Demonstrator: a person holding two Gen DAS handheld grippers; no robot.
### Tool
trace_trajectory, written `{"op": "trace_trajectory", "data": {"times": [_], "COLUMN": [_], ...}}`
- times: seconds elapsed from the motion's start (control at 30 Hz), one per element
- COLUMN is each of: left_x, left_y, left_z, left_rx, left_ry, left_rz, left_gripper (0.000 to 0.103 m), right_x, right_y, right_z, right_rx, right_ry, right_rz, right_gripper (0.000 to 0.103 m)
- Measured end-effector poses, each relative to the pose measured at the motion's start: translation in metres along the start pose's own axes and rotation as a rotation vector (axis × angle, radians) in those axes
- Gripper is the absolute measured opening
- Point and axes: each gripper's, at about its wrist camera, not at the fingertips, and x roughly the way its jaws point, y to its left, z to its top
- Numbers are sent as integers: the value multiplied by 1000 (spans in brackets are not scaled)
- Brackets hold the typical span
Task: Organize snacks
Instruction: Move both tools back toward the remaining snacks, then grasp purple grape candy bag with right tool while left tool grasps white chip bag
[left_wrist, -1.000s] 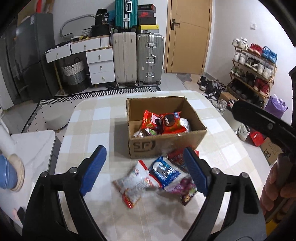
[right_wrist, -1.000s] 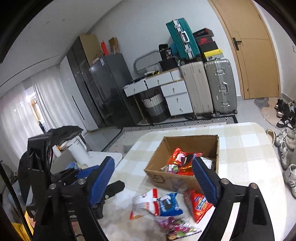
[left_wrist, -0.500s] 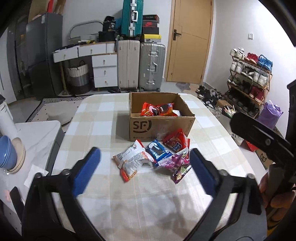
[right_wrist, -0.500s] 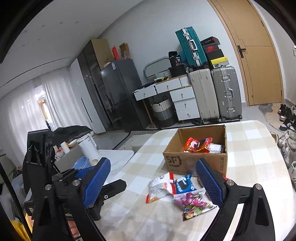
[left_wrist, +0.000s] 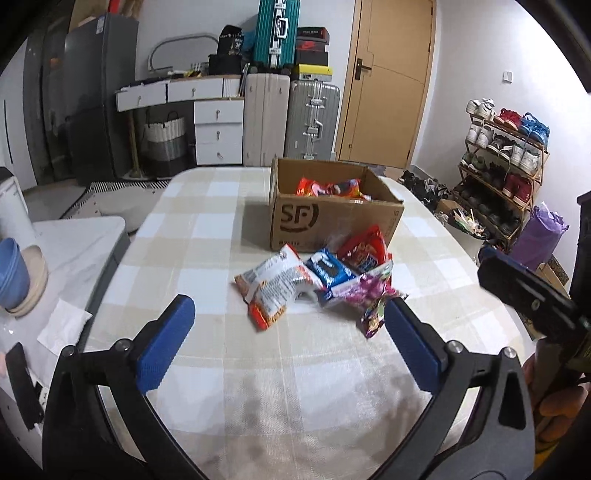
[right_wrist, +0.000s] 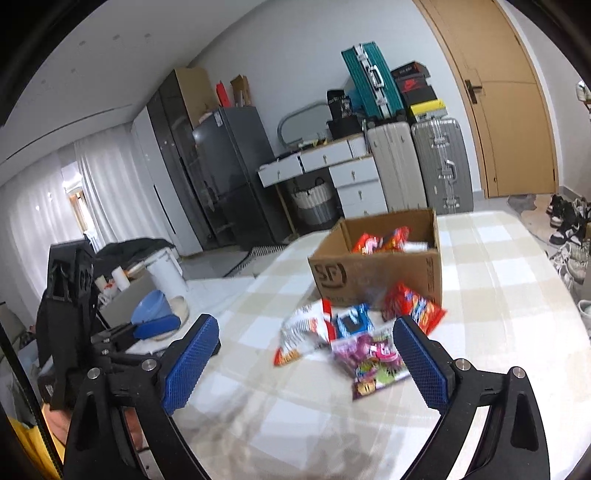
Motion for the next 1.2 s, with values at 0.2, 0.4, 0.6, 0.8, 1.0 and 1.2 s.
{"op": "trace_trajectory", "data": {"times": [0.2,0.4,0.6,0.8,1.0,1.2], "left_x": [38,75,105,122,138,150], "left_y": [3,7,11,15,18,19], "left_z": [-6,-13,-17,-15,-14,-15], "left_rx": [-19,-33,-45,-54,-62,-64], "left_ry": [64,115,158,164,177,190], "left_rz": [-15,-23,-38,-37,-46,-48], "left_gripper": [102,102,102,102,102,102], "right_x": [23,46,65,83,101,120], "right_y": [-18,-39,-44,-47,-51,-50], "right_z": [-17,-27,-29,-27,-30,-33], "right_rx": [26,69,45,-2,-13,-44], "right_ry": [63,111,145,179,233,285], "right_rz": [-12,-13,-40,-73,-70,-76], "right_gripper": [97,97,97,97,97,97]}}
